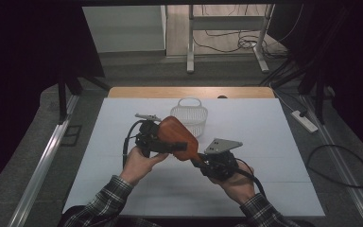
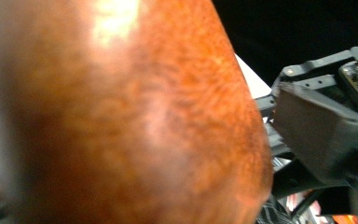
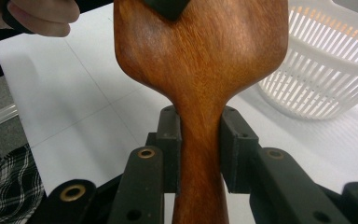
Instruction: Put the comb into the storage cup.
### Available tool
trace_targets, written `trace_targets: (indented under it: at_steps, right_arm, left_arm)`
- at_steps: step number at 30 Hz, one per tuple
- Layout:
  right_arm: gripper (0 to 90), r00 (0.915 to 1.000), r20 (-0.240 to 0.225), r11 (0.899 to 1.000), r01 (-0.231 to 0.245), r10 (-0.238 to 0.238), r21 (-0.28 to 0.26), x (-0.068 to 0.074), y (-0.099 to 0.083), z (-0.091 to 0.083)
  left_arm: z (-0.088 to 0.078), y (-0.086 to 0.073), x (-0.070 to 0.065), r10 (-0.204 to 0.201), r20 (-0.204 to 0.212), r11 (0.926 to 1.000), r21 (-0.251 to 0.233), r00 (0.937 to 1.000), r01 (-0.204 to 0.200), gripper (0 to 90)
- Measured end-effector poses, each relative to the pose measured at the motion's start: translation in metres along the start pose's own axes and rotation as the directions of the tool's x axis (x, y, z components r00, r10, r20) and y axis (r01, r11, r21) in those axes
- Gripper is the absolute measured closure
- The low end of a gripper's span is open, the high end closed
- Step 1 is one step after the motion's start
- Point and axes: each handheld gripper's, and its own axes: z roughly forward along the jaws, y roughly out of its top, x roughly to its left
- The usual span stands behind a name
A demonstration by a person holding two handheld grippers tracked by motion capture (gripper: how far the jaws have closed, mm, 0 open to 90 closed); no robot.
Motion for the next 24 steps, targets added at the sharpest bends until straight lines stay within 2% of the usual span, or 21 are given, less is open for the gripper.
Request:
trace_targets:
  at_steps: [3,5,6,10,14,19,20,24]
  right_arm:
    - [71.8,1.0,0.0,1.0,0.003,-0.003,0.001,0.0,0.0,0.0]
    - [71.8,1.0,-0.001,1.0,0.008,-0.008,0.005,0.0,-0.001,0.001]
    - [71.8,0.9999,-0.001,1.0,0.01,-0.01,0.007,0.0,-0.001,0.002]
    - [71.8,0.9998,0.002,1.0,0.018,-0.018,0.023,0.001,-0.003,0.004]
    - [71.8,0.9996,0.004,0.999,0.027,-0.027,0.041,0.001,-0.004,0.008]
    - [71.7,0.9995,0.008,0.998,0.03,-0.03,0.048,0.001,-0.005,0.01]
    - [71.6,0.9996,0.003,0.998,0.028,-0.028,0.049,0.001,-0.005,0.01]
    - [70.6,0.9995,-0.004,0.998,0.031,-0.031,0.051,0.001,-0.006,0.011]
  left_arm:
    - [-0.002,0.0,0.003,-0.027,0.03,0.9996,-0.006,0.9992,0.027,23.5]
    - [-0.003,0.0,0.006,-0.055,0.062,0.9983,-0.014,0.9966,0.056,28.3]
    - [-0.004,-0.001,0.008,-0.073,0.084,0.997,-0.02,0.9938,0.075,30.9]
    - [-0.006,-0.003,0.013,-0.105,0.158,0.9935,-0.028,0.9818,0.11,41.9]
    - [-0.006,-0.003,0.011,-0.09,0.177,0.995,-0.025,0.98,0.096,49.9]
    - [-0.005,-0.003,0.012,-0.093,0.199,0.995,-0.018,0.9755,0.098,55.0]
    - [-0.005,-0.003,0.01,-0.06,0.198,0.9977,-0.019,0.9783,0.065,55.4]
    - [-0.006,-0.001,0.005,-0.016,0.179,0.9996,-0.019,0.9836,0.02,57.2]
